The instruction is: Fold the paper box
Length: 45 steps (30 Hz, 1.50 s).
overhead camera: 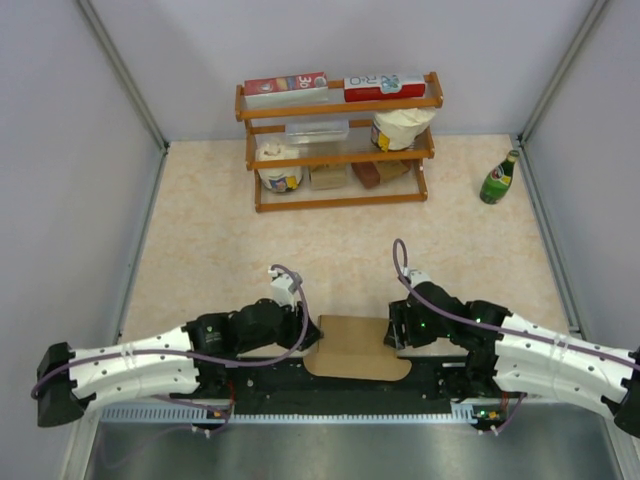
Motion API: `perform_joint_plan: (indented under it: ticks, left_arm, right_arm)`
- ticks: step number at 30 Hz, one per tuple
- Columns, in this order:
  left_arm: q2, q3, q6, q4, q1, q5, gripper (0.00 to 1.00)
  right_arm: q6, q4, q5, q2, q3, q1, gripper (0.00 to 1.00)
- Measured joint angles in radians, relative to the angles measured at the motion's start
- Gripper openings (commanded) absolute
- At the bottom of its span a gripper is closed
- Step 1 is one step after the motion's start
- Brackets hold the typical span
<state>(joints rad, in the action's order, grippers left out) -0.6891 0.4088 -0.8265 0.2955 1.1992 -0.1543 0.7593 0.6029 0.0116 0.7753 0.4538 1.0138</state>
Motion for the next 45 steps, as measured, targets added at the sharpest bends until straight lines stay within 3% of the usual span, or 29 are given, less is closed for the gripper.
perform_joint_plan:
  ticks: [11,30,45]
  left_arm:
    - [-0.180,-0.045,-0.067,-0.037,-0.001,-0.014,0.48]
    - [-0.239,-0.044,-0.055,-0.143,-0.036,-0.018,0.47]
    - [-0.302,-0.037,0.029,-0.223,-0.226,0.065,0.47]
  right_arm:
    - [0.062,-0.055,-0.006,0.060,-0.010,0.000,0.56]
    - [0.063,-0.114,-0.002,0.161,0.025,-0.011,0.55]
    - [-0.025,-0.182,-0.018,0.277,0.093,-0.150,0.55]
